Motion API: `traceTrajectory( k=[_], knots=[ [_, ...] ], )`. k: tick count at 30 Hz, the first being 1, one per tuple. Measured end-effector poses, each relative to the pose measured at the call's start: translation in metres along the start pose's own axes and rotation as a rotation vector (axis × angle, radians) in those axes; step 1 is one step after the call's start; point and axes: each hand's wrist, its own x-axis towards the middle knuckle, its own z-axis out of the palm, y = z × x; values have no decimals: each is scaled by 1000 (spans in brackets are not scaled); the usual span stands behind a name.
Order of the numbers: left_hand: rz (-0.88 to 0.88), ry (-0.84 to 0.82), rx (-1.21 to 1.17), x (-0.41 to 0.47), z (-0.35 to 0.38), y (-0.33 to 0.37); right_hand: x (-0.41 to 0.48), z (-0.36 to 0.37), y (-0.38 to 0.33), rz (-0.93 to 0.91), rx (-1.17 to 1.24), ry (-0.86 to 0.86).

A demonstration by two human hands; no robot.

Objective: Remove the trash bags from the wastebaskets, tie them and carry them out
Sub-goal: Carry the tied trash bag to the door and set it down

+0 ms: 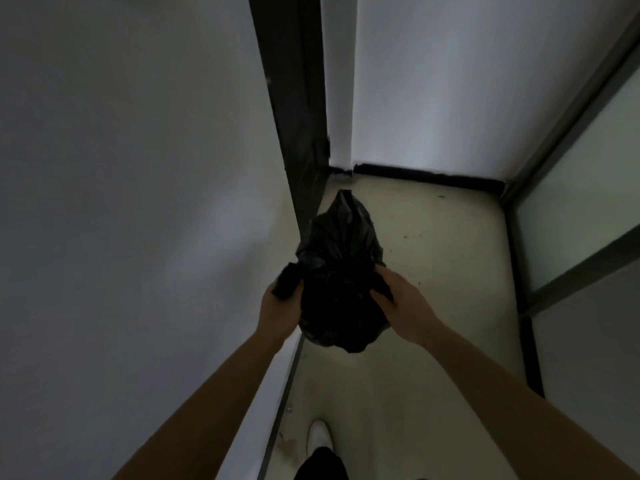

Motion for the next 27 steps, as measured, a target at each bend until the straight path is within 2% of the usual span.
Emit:
traceTrajectory(
  k=[4,7,15,18,23,27],
  knots=[
    [-208,-75,117,62,34,-72,36,55,80,164,57,-36],
    [-345,-110,232,112,67,-155,67,110,157,288,100,-111],
    [-549,66,304,217,134,-401,124,283,347,467,130,-154],
    [-636,154,250,241,141,-475,144,343,397,461,141,-217],
    [-701,169,193,274,138,-555,180,402,446,466,203,-321],
    [-602,197,279,276,134,-569,183,417,460,506,225,-422]
  ],
)
